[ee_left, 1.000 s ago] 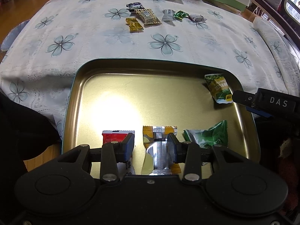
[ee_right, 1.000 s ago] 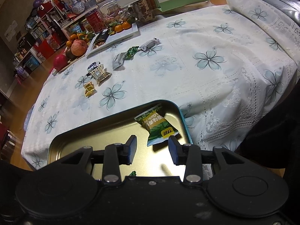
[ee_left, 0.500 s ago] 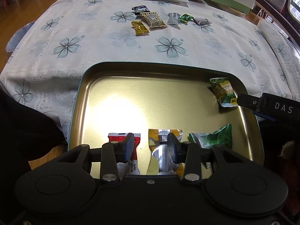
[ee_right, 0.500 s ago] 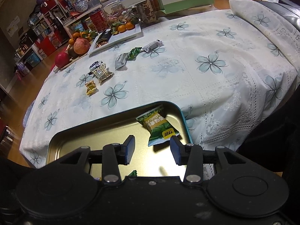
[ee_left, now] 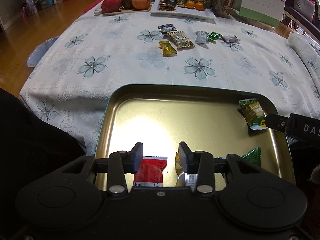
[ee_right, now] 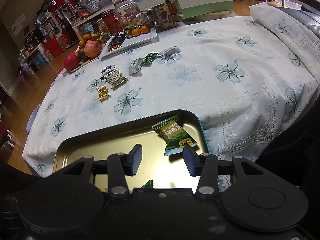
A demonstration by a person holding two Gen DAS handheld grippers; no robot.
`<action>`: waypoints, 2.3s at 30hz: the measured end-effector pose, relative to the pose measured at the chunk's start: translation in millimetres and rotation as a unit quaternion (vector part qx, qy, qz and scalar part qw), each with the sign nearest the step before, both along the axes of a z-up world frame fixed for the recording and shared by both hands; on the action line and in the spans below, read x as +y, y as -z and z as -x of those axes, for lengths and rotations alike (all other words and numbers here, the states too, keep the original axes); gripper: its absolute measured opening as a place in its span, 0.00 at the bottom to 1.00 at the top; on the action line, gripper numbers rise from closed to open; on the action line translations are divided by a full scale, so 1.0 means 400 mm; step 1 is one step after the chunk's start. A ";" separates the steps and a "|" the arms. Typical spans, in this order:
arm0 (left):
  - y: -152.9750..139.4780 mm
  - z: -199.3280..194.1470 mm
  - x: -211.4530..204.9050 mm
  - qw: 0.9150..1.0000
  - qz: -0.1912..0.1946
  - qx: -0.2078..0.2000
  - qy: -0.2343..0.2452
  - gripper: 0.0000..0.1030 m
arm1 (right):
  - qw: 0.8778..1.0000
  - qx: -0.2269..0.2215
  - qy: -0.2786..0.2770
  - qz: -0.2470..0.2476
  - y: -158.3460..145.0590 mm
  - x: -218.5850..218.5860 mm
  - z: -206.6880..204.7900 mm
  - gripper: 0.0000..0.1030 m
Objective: Organize snacks
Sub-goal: 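Move both tools back toward the remaining snacks on the tablecloth, then grasp the gold candy with the left tool while the right tool grasps the white hawthorn strip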
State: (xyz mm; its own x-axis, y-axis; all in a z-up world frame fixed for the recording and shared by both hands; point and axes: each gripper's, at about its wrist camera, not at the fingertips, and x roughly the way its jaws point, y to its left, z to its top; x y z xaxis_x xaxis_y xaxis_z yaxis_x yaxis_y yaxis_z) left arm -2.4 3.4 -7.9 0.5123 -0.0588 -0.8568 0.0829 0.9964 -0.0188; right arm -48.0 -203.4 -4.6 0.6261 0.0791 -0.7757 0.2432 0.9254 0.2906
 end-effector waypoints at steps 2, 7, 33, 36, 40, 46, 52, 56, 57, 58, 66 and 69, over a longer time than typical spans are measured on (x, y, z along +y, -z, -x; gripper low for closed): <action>-0.006 0.005 -0.001 1.000 -0.004 -0.012 -0.002 0.47 | 1.000 -0.001 -0.001 -0.002 -0.001 0.001 0.001 0.47; -0.009 0.002 -0.005 1.000 -0.015 -0.020 -0.006 0.48 | 1.000 0.003 -0.003 -0.005 0.001 0.003 -0.001 0.47; -0.101 -0.237 0.013 0.997 -0.002 0.068 0.021 0.48 | 0.989 0.107 -0.104 -0.011 -0.028 0.015 -0.166 0.48; -0.113 -0.287 0.009 0.998 -0.005 0.066 0.023 0.48 | 0.988 0.112 -0.102 -0.017 -0.043 0.001 -0.224 0.48; -0.123 -0.363 -0.001 0.998 -0.018 0.056 0.026 0.48 | 0.989 0.116 -0.091 -0.018 -0.057 -0.020 -0.309 0.48; -0.117 -0.486 -0.006 0.998 -0.013 0.061 0.017 0.48 | 0.990 0.126 -0.056 -0.017 -0.053 -0.065 -0.453 0.48; -0.100 -0.588 -0.019 0.998 -0.006 0.070 0.001 0.48 | 0.991 0.128 -0.008 -0.026 -0.041 -0.116 -0.589 0.48; -0.078 -0.643 -0.032 0.997 -0.002 0.074 -0.010 0.48 | 0.992 0.121 0.026 -0.028 -0.036 -0.145 -0.669 0.48; -0.072 -0.656 -0.036 0.997 -0.002 0.077 -0.013 0.48 | 0.992 0.119 0.034 -0.029 -0.032 -0.151 -0.686 0.48; -0.065 -0.667 -0.039 0.997 -0.001 0.078 -0.016 0.48 | 0.992 0.118 0.042 -0.032 -0.027 -0.158 -0.706 0.48; -0.017 -0.721 -0.043 0.995 0.003 0.100 -0.028 0.47 | 0.985 0.125 0.103 -0.052 0.046 -0.214 -0.821 0.47; -0.021 -0.738 -0.034 0.994 0.010 0.102 -0.040 0.47 | 0.983 0.128 0.116 -0.066 0.071 -0.225 -0.854 0.47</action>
